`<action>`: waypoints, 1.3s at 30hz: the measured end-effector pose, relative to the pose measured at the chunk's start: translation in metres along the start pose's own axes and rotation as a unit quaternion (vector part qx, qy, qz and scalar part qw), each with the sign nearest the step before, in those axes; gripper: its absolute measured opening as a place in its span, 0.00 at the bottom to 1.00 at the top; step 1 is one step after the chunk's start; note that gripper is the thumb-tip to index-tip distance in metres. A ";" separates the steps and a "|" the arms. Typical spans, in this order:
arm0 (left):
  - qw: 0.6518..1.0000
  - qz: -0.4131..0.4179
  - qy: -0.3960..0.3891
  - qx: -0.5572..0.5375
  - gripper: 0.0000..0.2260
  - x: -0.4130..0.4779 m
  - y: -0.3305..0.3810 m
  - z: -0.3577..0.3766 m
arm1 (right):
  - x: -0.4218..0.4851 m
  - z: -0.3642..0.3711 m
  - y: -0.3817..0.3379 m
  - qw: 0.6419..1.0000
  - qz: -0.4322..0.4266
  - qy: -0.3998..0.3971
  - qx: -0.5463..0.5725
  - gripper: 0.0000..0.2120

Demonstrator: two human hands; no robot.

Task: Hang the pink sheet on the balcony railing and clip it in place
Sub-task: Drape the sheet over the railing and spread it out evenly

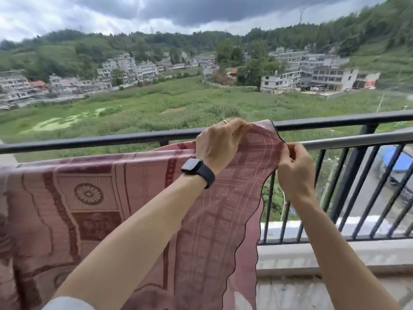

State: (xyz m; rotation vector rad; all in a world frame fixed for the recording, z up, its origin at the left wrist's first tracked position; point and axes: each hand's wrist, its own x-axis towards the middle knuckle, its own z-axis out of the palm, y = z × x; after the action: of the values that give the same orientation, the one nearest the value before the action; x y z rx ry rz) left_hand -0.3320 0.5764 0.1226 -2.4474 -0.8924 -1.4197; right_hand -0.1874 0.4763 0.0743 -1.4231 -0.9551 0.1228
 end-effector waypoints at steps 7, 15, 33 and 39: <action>0.993 0.064 -0.088 0.037 0.15 0.004 0.081 0.067 | 0.034 -0.089 0.059 0.985 0.093 0.057 -0.136 0.11; 0.984 0.012 -0.167 0.063 0.16 -0.001 0.089 0.098 | 0.029 -0.109 0.085 0.979 0.097 0.006 -0.180 0.09; 0.986 0.110 -0.126 0.025 0.23 -0.052 0.130 0.129 | -0.005 -0.133 0.134 0.982 0.051 0.121 -0.136 0.09; 0.977 0.061 -0.148 0.141 0.24 -0.118 0.029 0.074 | -0.054 -0.050 0.119 0.992 0.028 -0.061 -0.110 0.14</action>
State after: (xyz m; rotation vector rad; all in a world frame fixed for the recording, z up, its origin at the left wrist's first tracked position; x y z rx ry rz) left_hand -0.3042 0.5368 -0.0115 -2.4770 -0.9096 -0.8355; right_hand -0.1363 0.4297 -0.0479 -1.6609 -1.0544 0.1508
